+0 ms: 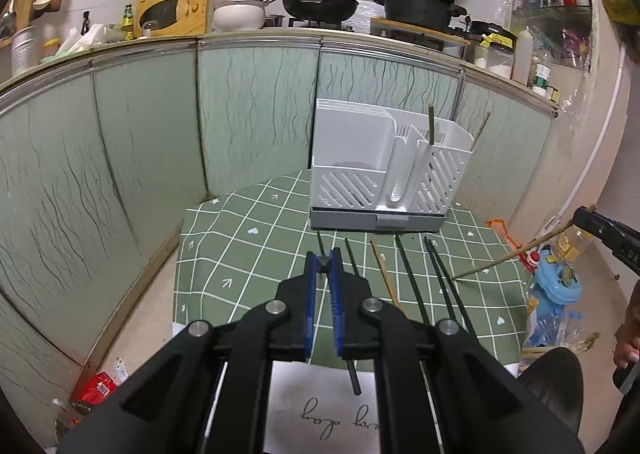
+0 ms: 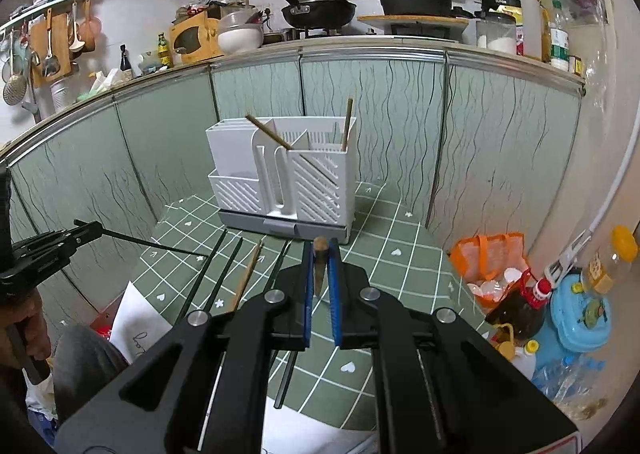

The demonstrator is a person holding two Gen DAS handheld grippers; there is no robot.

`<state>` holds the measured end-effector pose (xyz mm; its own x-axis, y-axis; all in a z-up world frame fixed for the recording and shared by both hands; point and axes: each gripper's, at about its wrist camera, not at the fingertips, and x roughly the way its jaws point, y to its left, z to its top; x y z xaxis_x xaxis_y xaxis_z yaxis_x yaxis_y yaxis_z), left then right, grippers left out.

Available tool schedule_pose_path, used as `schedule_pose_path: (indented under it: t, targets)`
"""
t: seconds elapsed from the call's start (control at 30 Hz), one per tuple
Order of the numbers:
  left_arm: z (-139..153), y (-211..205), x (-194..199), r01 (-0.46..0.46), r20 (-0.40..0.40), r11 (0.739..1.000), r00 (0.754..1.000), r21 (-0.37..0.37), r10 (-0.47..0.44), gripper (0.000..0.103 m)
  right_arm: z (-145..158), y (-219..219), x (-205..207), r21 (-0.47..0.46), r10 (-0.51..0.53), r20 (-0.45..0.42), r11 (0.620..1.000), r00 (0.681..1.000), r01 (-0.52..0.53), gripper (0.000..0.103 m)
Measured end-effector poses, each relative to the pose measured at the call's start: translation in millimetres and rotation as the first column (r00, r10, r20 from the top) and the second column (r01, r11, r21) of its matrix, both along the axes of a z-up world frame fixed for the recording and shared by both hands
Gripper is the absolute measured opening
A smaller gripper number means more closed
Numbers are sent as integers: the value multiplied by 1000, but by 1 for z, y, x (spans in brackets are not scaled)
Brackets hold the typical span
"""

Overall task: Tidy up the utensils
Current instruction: 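Lift the held chopsticks with both tools and carry them toward the white caddy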

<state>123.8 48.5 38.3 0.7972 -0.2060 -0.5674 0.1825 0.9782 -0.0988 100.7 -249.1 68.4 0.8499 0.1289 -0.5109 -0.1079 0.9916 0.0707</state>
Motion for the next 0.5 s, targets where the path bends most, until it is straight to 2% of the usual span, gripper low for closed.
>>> schedule_pose_path:
  t: [0.5]
  targets:
    - [43, -4, 23, 84, 4, 996, 996, 33, -85, 8, 25, -9, 17, -4, 34, -7, 999, 999, -34, 7]
